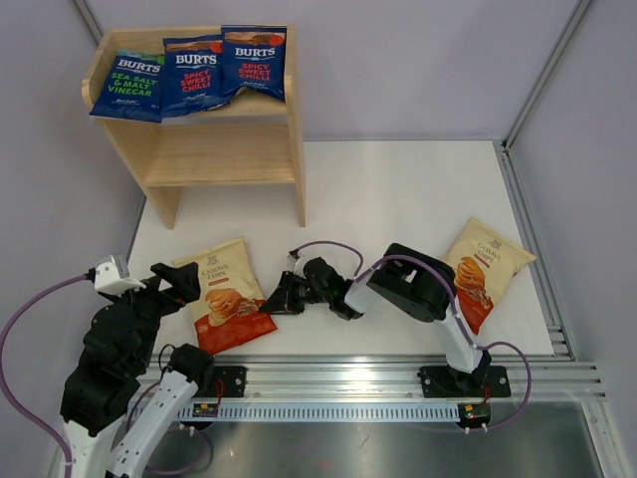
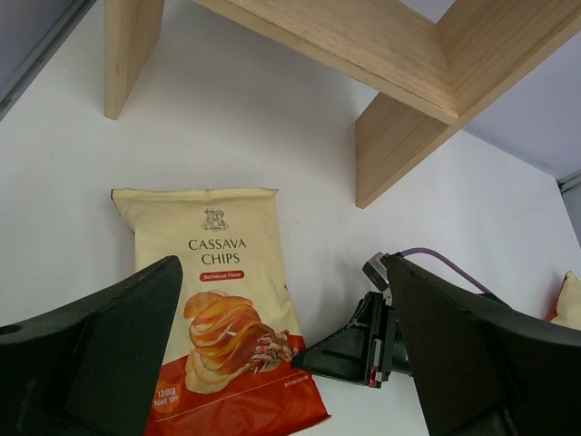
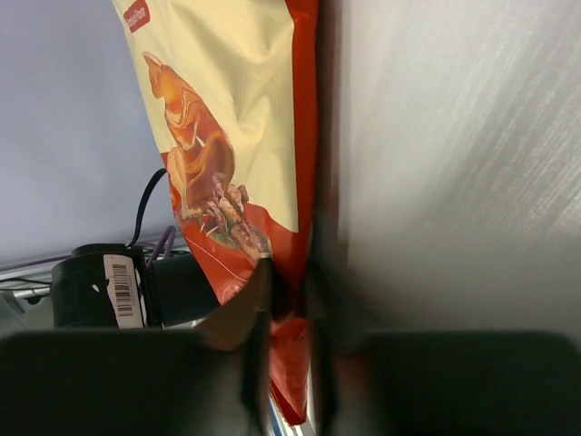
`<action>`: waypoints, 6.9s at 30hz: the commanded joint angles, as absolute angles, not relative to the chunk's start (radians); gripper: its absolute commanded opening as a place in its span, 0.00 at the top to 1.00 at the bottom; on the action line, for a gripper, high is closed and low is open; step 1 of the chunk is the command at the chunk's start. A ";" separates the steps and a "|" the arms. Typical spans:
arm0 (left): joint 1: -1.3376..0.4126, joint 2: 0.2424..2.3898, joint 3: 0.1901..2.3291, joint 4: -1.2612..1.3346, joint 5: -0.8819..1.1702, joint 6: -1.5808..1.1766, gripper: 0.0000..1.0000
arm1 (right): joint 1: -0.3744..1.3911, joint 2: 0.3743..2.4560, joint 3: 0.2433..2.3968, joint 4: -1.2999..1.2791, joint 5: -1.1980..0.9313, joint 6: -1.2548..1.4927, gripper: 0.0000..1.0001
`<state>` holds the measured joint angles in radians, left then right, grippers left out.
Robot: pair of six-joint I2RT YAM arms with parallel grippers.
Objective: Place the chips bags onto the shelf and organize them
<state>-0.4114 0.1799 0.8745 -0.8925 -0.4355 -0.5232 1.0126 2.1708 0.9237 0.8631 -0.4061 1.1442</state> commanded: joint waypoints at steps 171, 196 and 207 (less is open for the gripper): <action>-0.782 -0.144 0.417 -0.245 -0.689 -0.821 0.98 | 1.068 0.356 0.512 0.239 0.755 0.574 0.04; -0.781 0.357 0.664 0.107 -0.811 -0.704 0.99 | 1.068 0.385 0.517 0.253 0.700 0.635 0.05; -0.395 0.604 0.681 0.201 -0.439 -0.908 1.00 | 1.068 0.429 0.523 0.264 0.655 0.670 0.00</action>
